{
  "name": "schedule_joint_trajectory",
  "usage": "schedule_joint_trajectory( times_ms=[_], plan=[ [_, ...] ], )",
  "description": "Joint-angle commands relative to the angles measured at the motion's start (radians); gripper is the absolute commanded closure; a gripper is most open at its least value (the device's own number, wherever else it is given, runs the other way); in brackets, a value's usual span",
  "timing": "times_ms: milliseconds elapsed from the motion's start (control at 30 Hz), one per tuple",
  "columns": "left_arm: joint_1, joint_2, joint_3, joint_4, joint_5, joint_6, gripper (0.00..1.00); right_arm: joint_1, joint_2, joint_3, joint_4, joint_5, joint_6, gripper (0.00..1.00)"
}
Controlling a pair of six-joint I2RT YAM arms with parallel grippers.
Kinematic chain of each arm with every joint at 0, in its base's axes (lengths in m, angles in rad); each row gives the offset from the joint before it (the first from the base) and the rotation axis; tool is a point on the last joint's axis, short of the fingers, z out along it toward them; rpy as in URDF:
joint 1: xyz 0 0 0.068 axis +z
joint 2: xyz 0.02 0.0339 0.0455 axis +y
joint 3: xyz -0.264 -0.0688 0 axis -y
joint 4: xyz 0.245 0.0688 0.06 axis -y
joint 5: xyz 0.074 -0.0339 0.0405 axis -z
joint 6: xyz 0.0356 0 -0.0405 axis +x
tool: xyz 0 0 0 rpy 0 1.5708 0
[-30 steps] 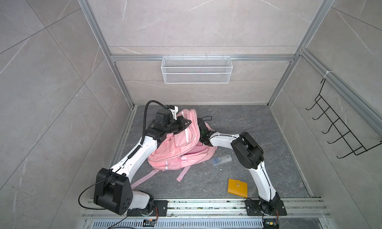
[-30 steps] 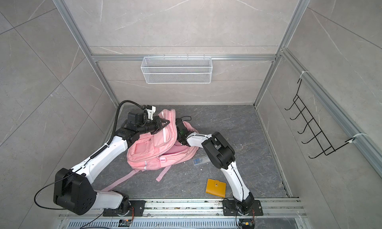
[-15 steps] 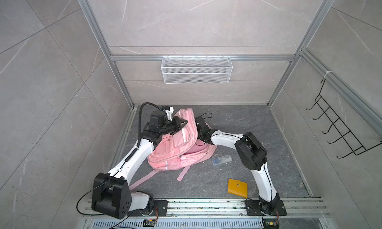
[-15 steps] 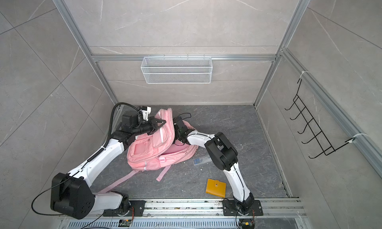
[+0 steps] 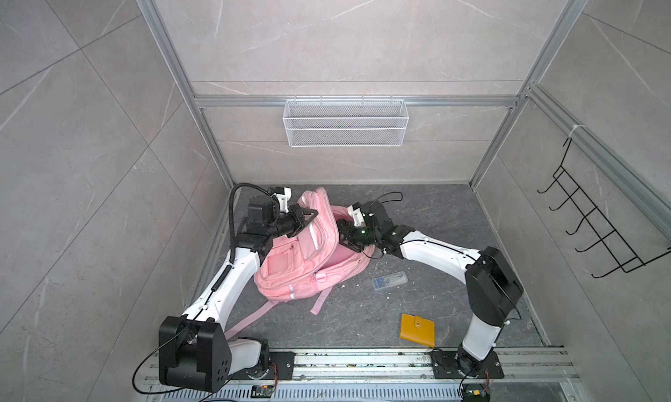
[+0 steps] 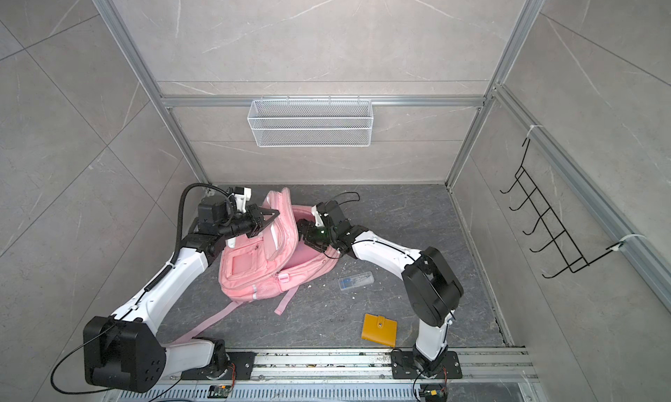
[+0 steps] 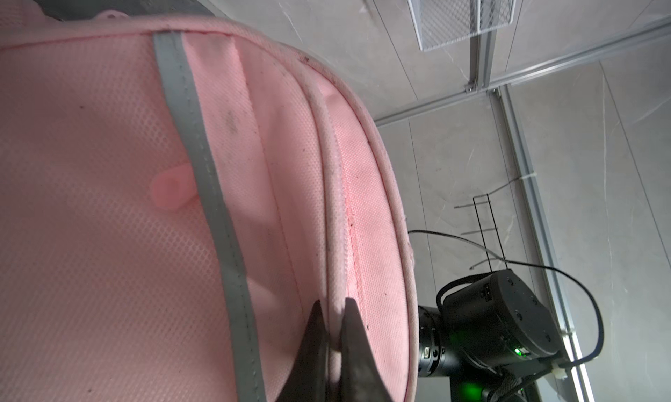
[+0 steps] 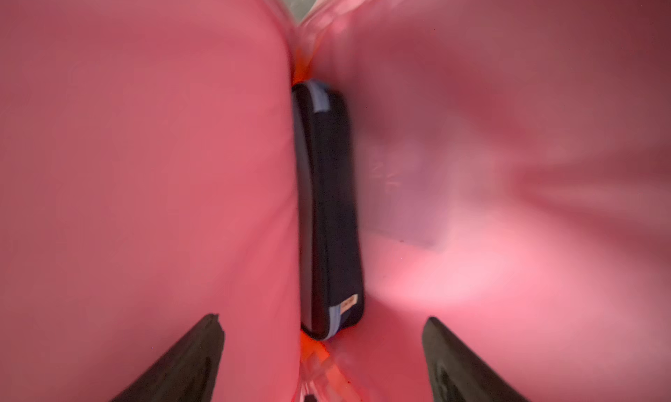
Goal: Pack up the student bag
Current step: 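Grasp the pocket zipper pull with the right gripper, left steadying the bag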
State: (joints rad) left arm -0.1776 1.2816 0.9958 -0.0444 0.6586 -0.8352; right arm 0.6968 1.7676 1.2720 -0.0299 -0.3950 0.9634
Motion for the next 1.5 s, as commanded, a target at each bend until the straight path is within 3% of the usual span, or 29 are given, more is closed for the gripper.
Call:
schedule_joint_trajectory(
  times_ms=[0,100,200,567,800,1067,1333,1467],
  plan=[
    [0.022,-0.005,0.02,-0.018,-0.032,0.09,1.0,-0.048,-0.152,-0.038,-0.132,0.11,-0.072,0.12],
    [0.011,0.049,0.02,-0.026,-0.031,0.091,1.0,-0.082,-0.242,-0.054,-0.247,0.244,-0.123,0.11],
    [-0.007,0.086,0.013,-0.023,-0.048,0.097,1.0,-0.116,-0.295,-0.055,-0.316,0.295,-0.159,0.11],
    [-0.156,0.24,0.029,-0.057,-0.231,0.082,0.99,-0.114,-0.328,-0.012,-0.398,0.341,-0.279,0.13],
    [-0.165,0.189,0.093,-0.22,-0.275,0.129,0.59,-0.09,-0.291,0.03,-0.412,0.341,-0.356,0.12],
    [-0.161,-0.075,0.033,-0.501,-0.317,0.113,0.02,0.004,-0.205,0.115,-0.438,0.343,-0.455,0.11],
    [-0.069,-0.427,-0.163,-0.817,-0.337,0.037,0.01,0.122,-0.119,0.144,-0.548,0.282,-0.492,0.11],
    [0.012,-0.513,-0.256,-0.838,-0.283,-0.009,0.0,0.182,-0.067,0.179,-0.593,0.243,-0.539,0.12]
  ],
)
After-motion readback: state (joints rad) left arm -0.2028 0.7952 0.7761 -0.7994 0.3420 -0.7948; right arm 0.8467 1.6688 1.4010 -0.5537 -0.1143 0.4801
